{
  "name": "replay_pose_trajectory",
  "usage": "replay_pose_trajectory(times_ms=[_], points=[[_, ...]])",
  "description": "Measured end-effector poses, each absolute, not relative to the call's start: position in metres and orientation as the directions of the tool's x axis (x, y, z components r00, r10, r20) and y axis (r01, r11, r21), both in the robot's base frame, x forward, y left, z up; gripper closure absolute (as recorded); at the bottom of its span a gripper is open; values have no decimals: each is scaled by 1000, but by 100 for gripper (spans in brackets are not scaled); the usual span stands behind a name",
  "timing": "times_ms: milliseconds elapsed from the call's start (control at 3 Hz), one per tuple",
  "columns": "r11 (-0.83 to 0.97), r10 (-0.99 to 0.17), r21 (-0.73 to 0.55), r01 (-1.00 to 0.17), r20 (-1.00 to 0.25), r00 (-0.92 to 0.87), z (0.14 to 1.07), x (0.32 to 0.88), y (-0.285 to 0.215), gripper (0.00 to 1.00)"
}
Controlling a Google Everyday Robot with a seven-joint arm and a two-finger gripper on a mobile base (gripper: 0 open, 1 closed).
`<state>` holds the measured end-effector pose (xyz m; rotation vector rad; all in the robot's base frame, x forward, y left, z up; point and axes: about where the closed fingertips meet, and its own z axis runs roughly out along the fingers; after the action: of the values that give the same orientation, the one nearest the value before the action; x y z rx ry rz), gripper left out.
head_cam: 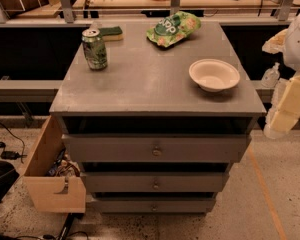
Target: Move paper bowl near green can
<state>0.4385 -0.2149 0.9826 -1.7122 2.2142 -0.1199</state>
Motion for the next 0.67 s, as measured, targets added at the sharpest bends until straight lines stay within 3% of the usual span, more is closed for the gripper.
replay_pose_trajectory(times_ms=[667], points=[[300,-944,-319,-899,-236,-231,981,448,-213,0]])
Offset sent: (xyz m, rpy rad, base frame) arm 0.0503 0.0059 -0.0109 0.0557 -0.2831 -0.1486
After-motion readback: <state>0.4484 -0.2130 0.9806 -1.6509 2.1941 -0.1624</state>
